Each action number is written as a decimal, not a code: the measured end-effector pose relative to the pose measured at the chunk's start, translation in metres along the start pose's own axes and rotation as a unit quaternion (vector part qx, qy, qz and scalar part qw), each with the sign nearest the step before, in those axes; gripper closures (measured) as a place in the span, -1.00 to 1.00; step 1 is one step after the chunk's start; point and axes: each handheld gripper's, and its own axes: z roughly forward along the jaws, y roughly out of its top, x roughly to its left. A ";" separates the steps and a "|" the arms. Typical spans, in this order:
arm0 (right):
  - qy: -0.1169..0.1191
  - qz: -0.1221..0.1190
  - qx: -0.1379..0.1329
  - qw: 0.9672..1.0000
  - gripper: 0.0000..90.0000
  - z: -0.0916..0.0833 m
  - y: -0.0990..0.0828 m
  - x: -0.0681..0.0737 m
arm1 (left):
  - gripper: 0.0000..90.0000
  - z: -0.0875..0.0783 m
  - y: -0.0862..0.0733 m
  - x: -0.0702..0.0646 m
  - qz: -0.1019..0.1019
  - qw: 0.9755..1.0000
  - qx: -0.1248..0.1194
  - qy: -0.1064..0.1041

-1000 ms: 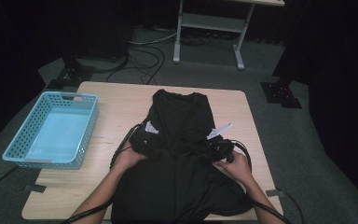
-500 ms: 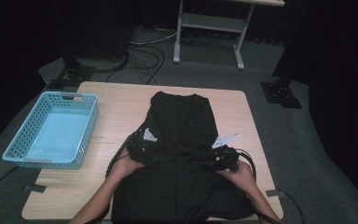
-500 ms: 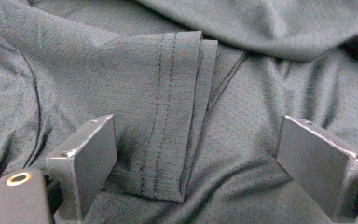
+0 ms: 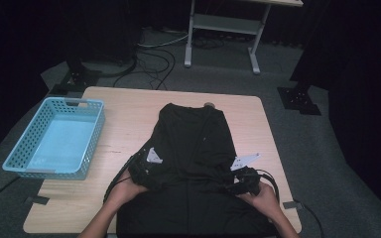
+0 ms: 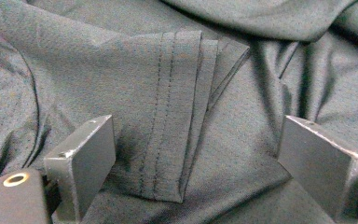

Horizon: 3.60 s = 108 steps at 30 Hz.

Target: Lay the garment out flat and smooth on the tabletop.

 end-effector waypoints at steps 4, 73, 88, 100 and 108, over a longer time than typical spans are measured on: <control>0.003 -0.002 0.000 1.000 0.00 -0.003 -0.005 0.008 | -0.76 -0.006 -0.008 -0.005 0.003 1.000 -0.003 -0.002; 0.016 -0.126 0.054 0.990 0.00 0.018 0.064 0.042 | -0.78 -0.015 -0.028 -0.030 0.014 0.999 -0.044 -0.015; 0.054 -0.157 0.093 0.982 0.78 0.050 0.076 0.031 | -0.78 -0.016 -0.031 -0.030 0.018 0.999 -0.045 -0.020; 0.049 -0.135 0.079 0.986 0.94 0.027 0.066 0.014 | -0.78 -0.016 -0.031 -0.029 0.018 0.998 -0.048 -0.021; 0.012 -0.113 0.080 0.990 0.94 -0.004 0.050 -0.007 | -0.78 -0.016 -0.031 -0.029 0.018 0.999 -0.047 -0.021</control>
